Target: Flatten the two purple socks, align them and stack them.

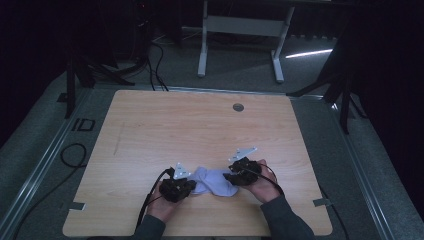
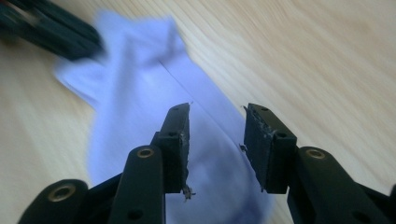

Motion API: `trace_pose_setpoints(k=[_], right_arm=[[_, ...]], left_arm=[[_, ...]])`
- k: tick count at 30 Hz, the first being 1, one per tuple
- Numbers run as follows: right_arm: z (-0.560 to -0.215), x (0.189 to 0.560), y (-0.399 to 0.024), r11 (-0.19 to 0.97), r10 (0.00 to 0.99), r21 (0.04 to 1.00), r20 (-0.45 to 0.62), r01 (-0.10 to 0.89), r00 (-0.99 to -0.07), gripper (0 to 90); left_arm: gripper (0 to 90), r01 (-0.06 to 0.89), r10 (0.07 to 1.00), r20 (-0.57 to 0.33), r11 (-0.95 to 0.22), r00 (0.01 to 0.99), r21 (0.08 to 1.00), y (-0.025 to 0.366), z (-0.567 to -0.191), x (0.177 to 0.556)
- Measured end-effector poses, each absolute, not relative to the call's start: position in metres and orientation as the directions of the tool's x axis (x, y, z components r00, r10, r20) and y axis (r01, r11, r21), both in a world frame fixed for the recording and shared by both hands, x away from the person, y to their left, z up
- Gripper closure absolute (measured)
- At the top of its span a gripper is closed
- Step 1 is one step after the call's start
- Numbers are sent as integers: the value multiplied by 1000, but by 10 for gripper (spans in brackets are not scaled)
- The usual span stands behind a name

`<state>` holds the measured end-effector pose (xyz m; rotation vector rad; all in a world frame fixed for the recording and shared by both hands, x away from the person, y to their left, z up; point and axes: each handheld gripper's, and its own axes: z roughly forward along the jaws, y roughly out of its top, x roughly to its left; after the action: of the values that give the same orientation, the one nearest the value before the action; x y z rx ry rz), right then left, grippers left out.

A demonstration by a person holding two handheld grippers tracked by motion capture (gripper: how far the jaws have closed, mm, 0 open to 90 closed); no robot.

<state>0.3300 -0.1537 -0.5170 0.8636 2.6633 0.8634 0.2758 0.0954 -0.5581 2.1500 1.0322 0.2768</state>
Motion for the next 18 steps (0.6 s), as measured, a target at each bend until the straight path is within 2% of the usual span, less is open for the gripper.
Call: trace_pose_setpoints(k=[6, 8, 12, 15, 18], right_arm=[[-530, 333, -172, 620, 661, 555, 11, 555, -750, 600], [-532, 333, -173, 628, 655, 544, 17, 557, -755, 649], [-533, 332, -171, 646, 638, 535, 12, 544, -770, 805], [-531, 331, -172, 640, 642, 548, 3, 539, -766, 863], [-528, 330, -175, 632, 646, 561, -2, 535, -763, 881]], left_arm=[[850, 591, 747, -109, -417, 655, 691, 95, -558, 276], [850, 592, 747, -112, -415, 655, 691, 95, -558, 275], [850, 594, 746, -117, -413, 655, 691, 96, -558, 276], [852, 593, 746, -116, -414, 656, 691, 96, -558, 276], [852, 592, 746, -115, -414, 656, 691, 95, -558, 276]])
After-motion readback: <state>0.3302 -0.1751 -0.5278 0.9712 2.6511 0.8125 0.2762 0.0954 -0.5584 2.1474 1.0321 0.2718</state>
